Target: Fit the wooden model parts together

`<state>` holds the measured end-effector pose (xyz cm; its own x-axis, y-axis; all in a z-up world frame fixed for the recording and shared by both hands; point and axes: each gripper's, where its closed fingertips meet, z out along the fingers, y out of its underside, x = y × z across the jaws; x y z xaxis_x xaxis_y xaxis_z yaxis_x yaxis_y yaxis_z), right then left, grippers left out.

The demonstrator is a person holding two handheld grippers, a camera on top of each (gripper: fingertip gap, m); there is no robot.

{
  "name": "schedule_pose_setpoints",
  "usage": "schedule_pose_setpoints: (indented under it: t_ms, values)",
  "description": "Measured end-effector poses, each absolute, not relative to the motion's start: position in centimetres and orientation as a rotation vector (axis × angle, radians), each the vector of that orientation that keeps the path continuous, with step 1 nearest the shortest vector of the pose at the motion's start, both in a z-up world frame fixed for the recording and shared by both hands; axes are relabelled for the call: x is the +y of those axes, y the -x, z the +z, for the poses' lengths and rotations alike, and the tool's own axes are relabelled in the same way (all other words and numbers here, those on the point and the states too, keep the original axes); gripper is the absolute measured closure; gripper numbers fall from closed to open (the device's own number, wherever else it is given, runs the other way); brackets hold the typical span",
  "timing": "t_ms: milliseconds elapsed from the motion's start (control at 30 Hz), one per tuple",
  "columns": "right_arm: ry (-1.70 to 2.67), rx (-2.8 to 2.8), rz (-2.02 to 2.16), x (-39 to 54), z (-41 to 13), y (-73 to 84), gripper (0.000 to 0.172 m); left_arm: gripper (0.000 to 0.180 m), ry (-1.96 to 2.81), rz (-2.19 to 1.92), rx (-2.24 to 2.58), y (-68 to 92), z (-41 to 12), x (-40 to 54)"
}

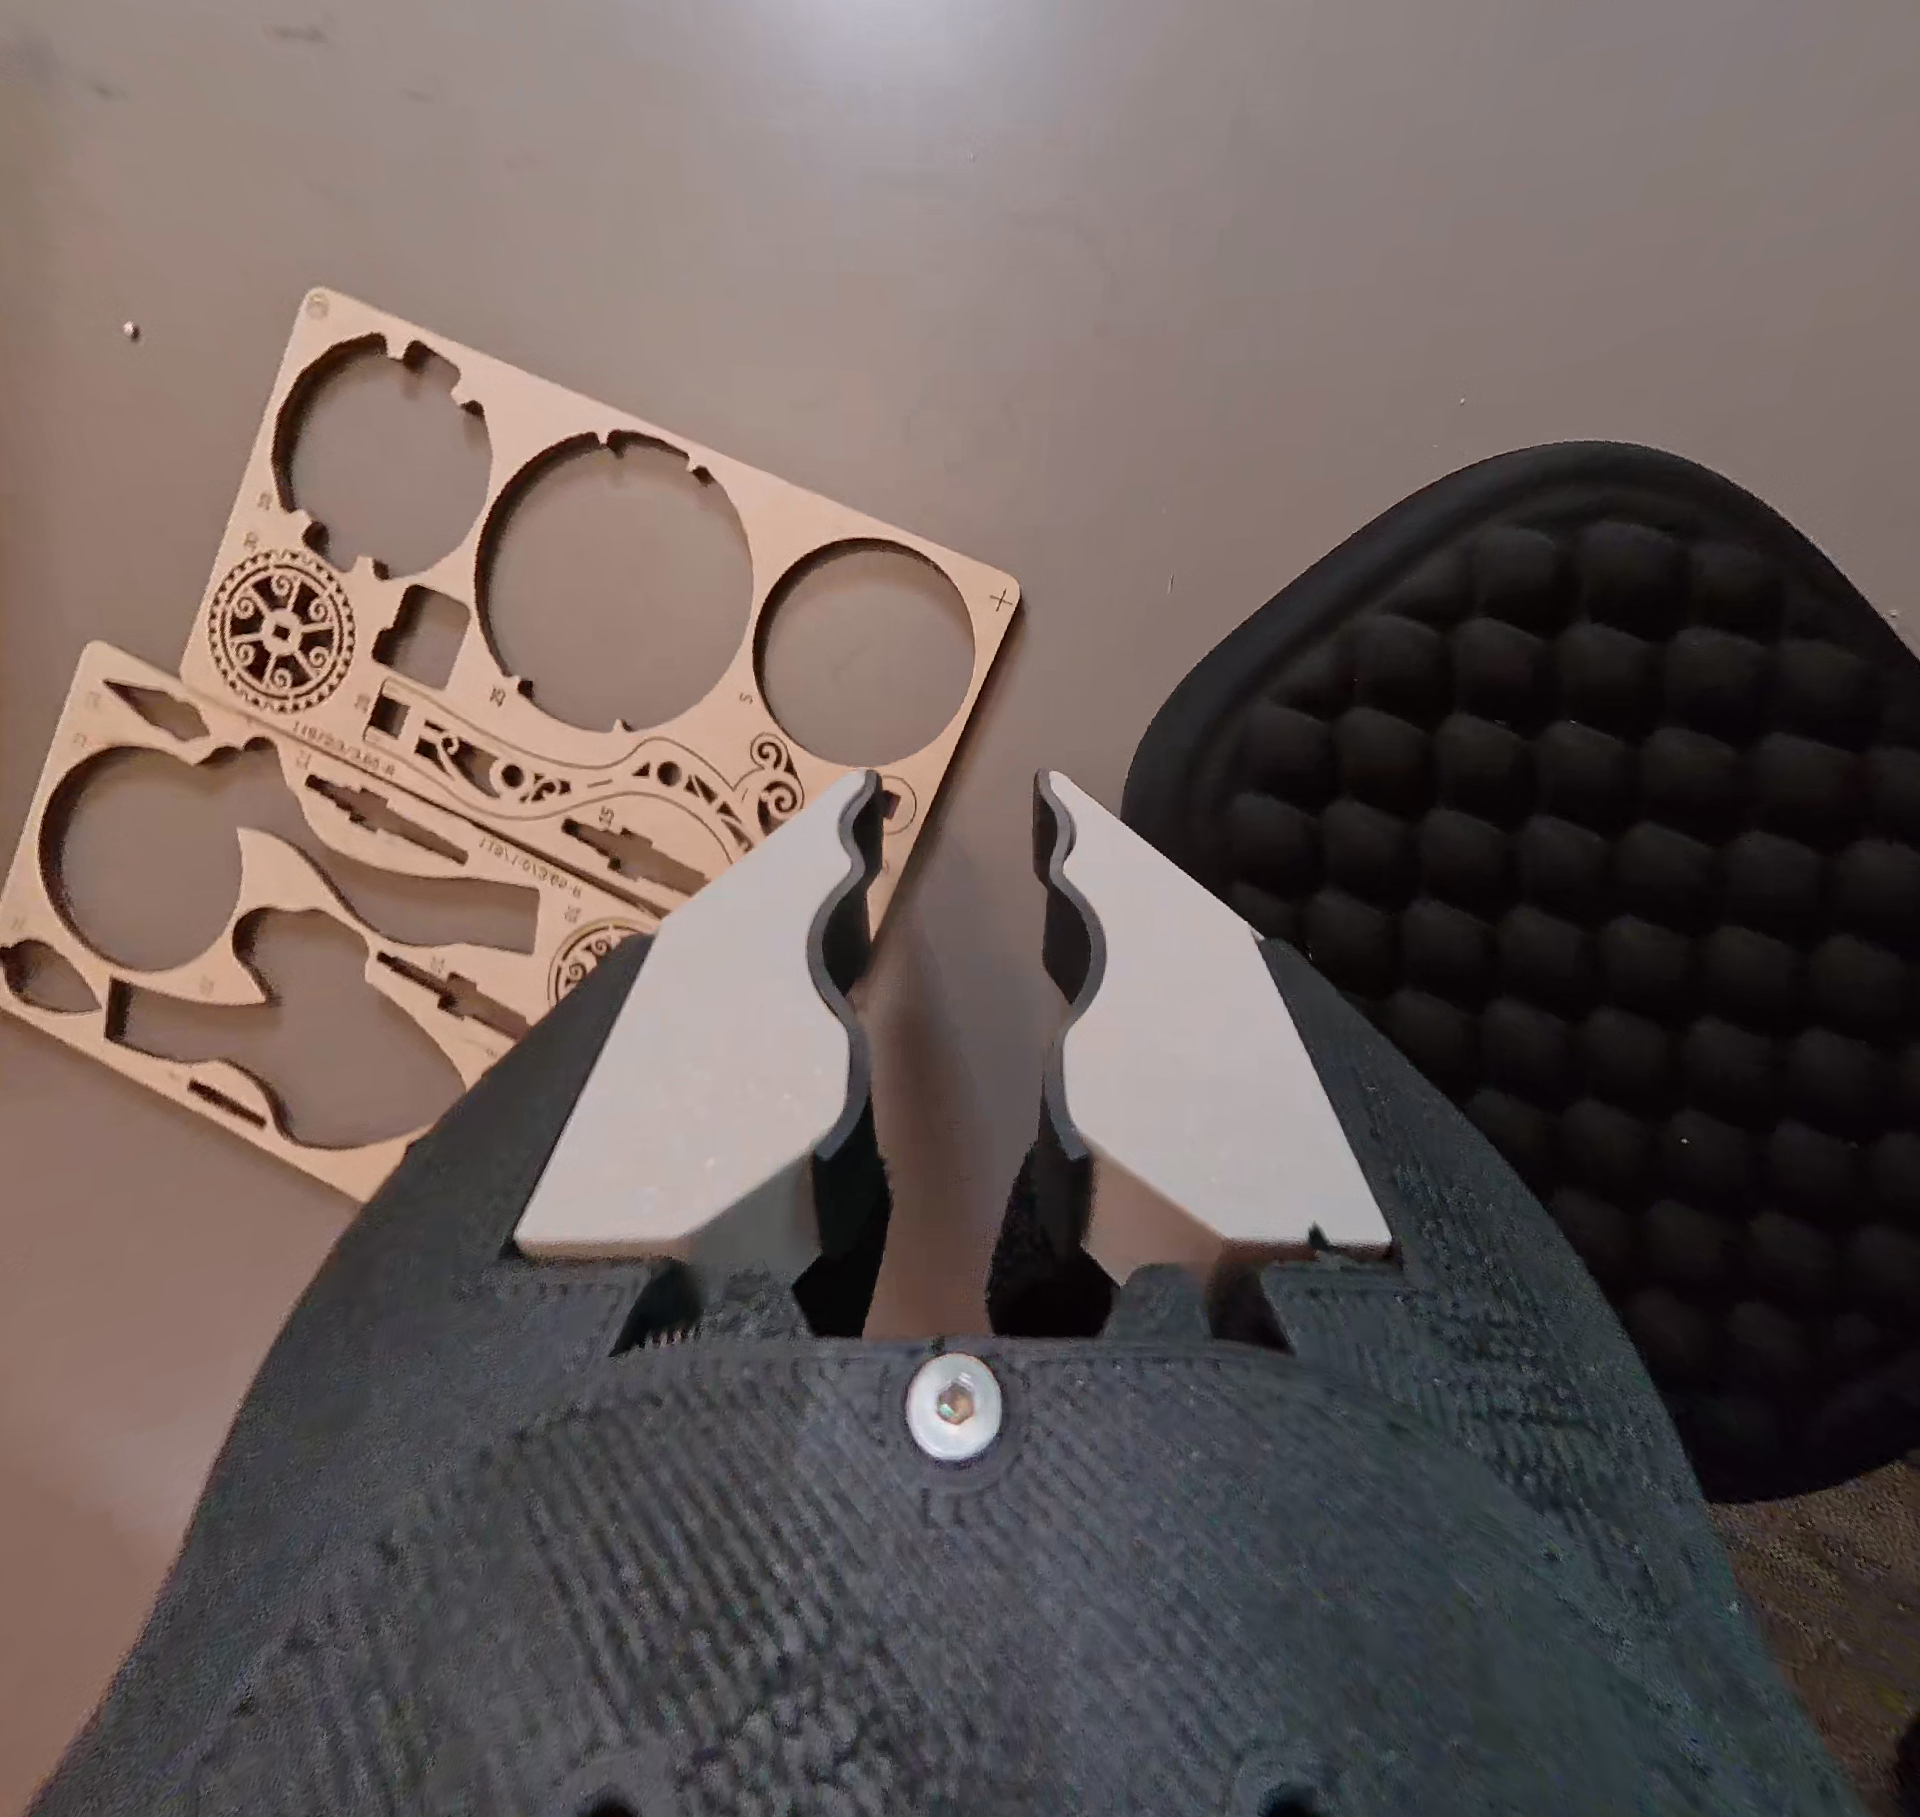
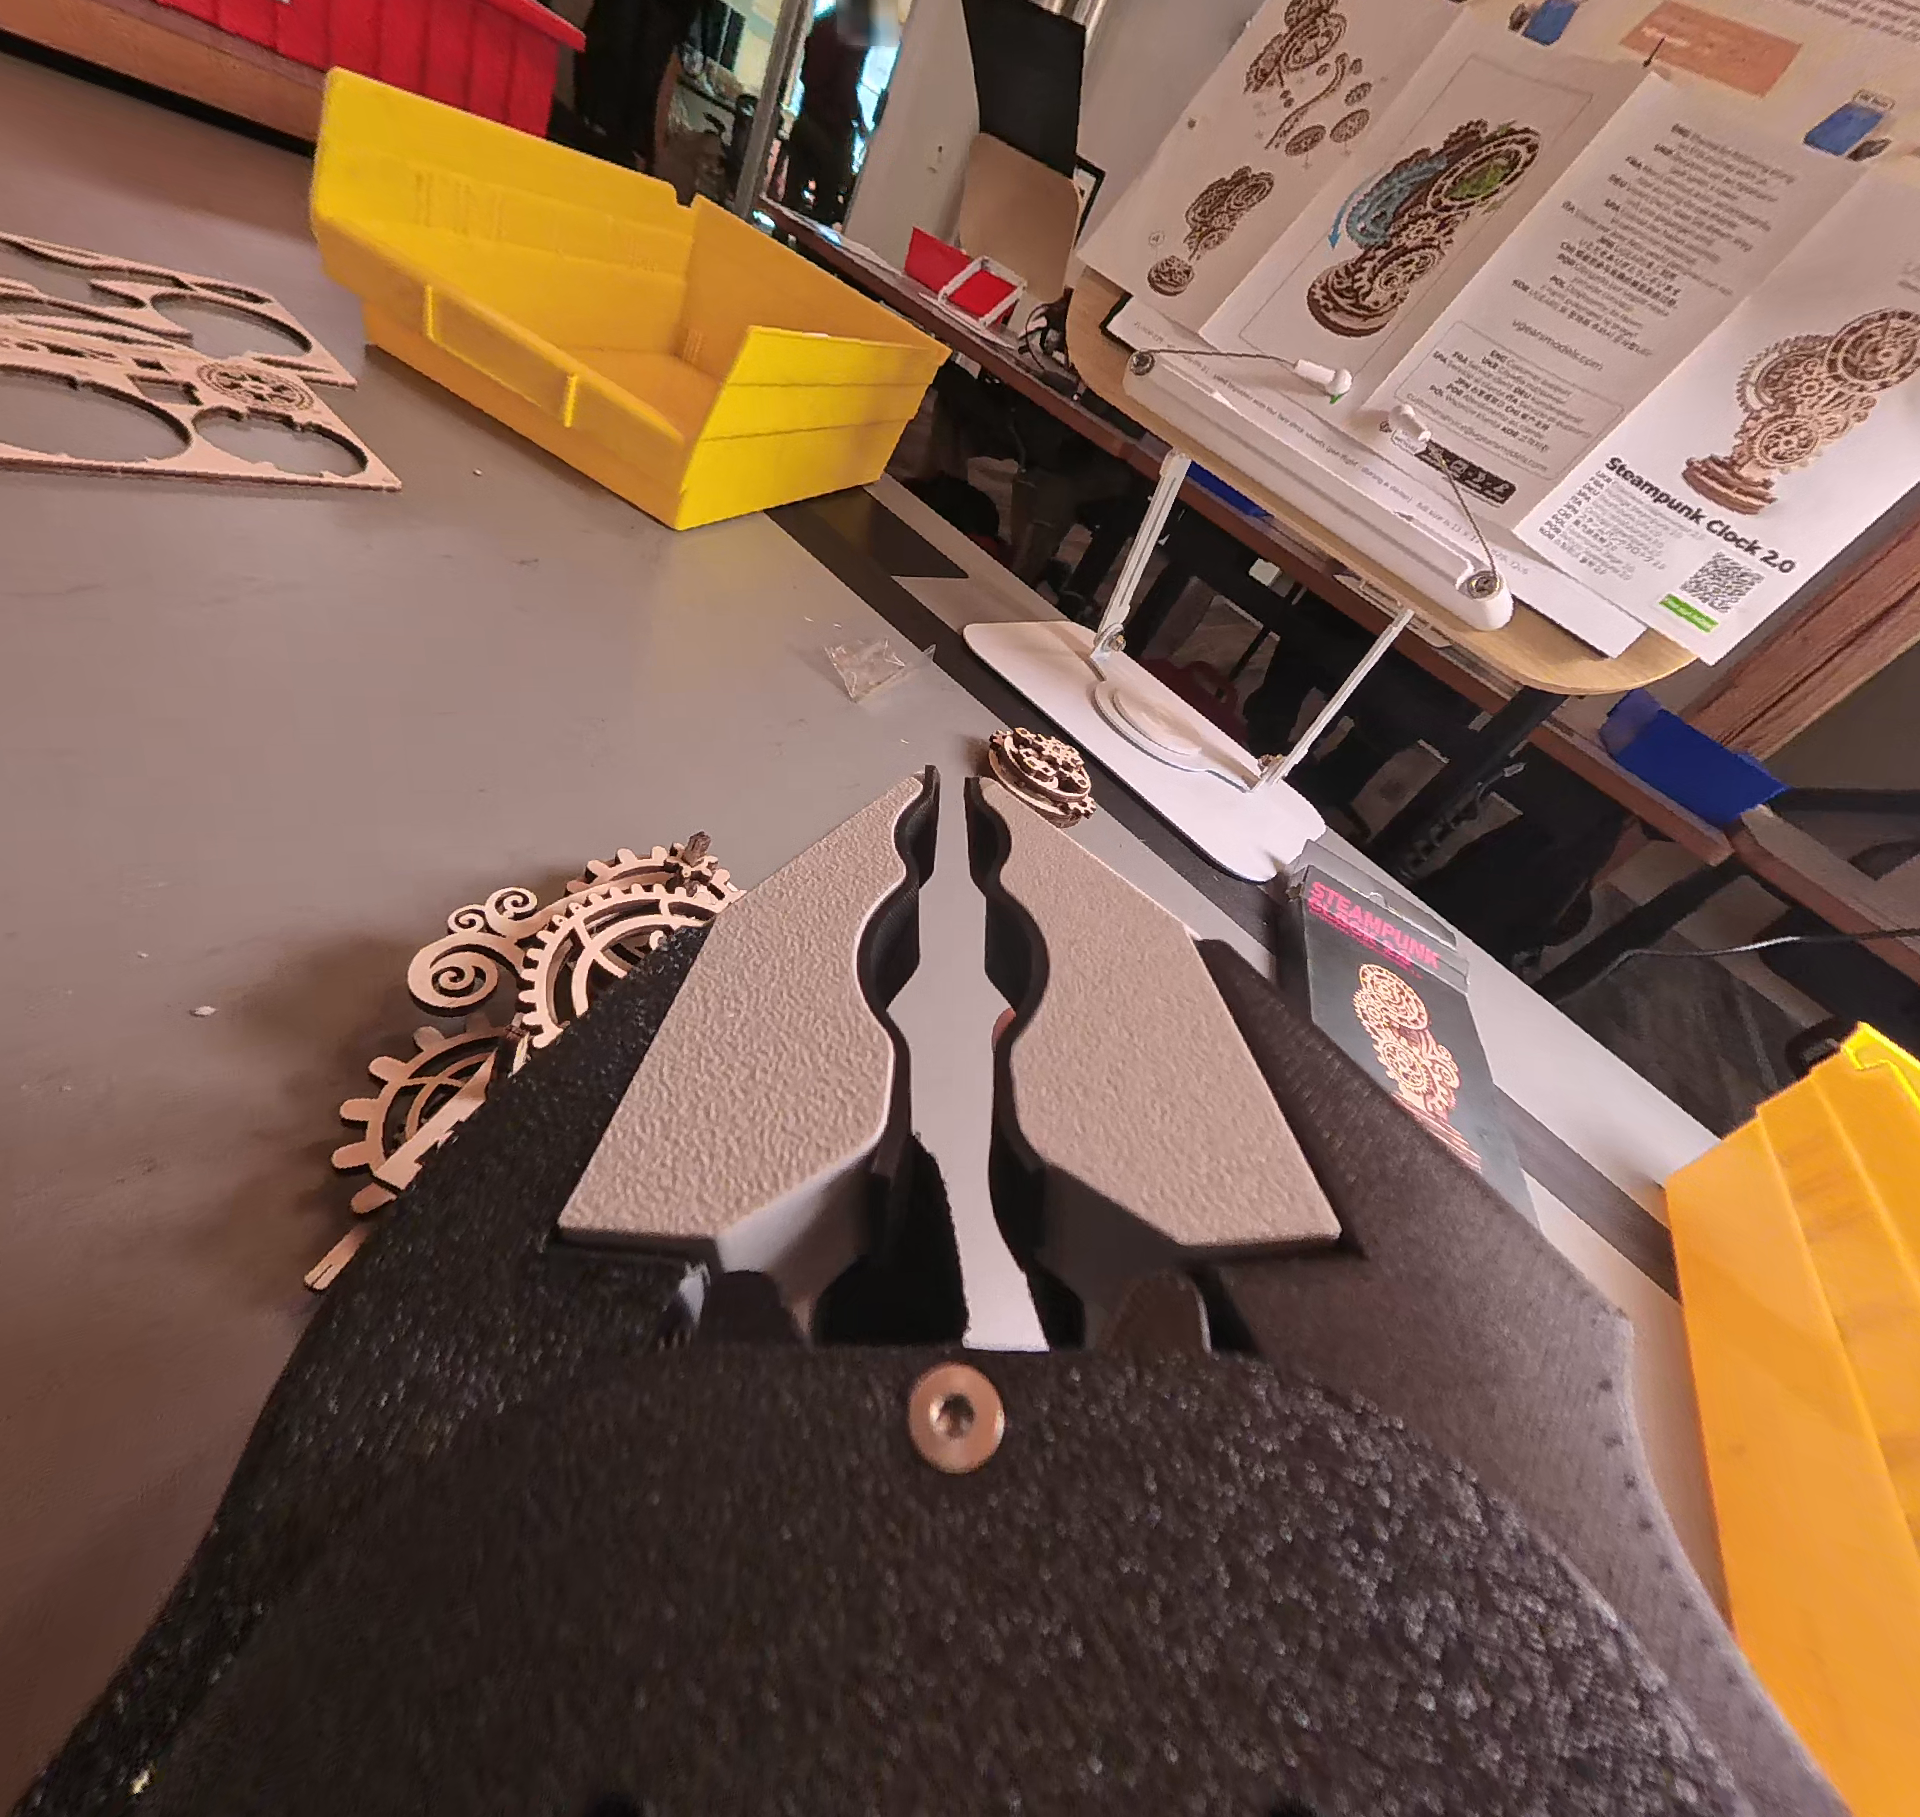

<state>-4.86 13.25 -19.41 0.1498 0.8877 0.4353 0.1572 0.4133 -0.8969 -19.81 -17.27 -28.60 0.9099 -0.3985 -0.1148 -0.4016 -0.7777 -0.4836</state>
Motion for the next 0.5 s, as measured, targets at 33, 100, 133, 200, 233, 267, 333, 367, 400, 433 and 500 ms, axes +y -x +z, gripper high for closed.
schedule_pose_setpoints:
  t_ms: [33,100,133,200,233,267,333,367,400,433,500]
  values:
    - [1.042,-1.338,0.691,13.3,-19.4,4.9,0.168,0.154,2.562,0.005,0.595,19.8,-28.7,-17.0]
    - [1.042,-1.339,0.689,13.3,-19.5,4.9,0.168,0.154,2.574,0.007,0.629,19.7,-29.0,-16.6]
    - [1.042,-1.340,0.689,13.3,-19.5,4.9,0.168,0.153,2.579,0.010,0.643,19.7,-29.0,-16.4]
    - [1.044,-1.340,0.690,13.4,-19.5,4.9,0.169,0.153,2.586,0.004,0.667,19.6,-29.2,-16.1]
    - [1.046,-1.341,0.691,13.4,-19.6,4.8,0.169,0.153,2.591,0.003,0.677,19.6,-29.3,-16.0]
    - [1.048,-1.341,0.691,13.5,-19.6,4.8,0.169,0.152,2.598,0.007,0.686,19.7,-29.4,-15.9]
    - [1.054,-1.342,0.693,13.6,-19.7,4.8,0.169,0.153,2.600,-0.007,0.691,19.6,-29.4,-15.7]
    - [1.057,-1.343,0.694,13.7,-19.8,4.8,0.169,0.153,2.601,-0.013,0.693,19.6,-29.4,-15.7]
    - [1.060,-1.344,0.696,13.7,-19.8,4.9,0.169,0.155,2.604,-0.023,0.694,19.5,-29.4,-15.6]
    - [1.062,-1.345,0.697,13.7,-19.9,4.9,0.169,0.157,2.609,-0.037,0.694,19.4,-29.5,-15.6]
    - [1.065,-1.348,0.697,13.8,-20.0,4.9,0.169,0.165,2.629,-0.079,0.692,19.0,-29.5,-15.7]
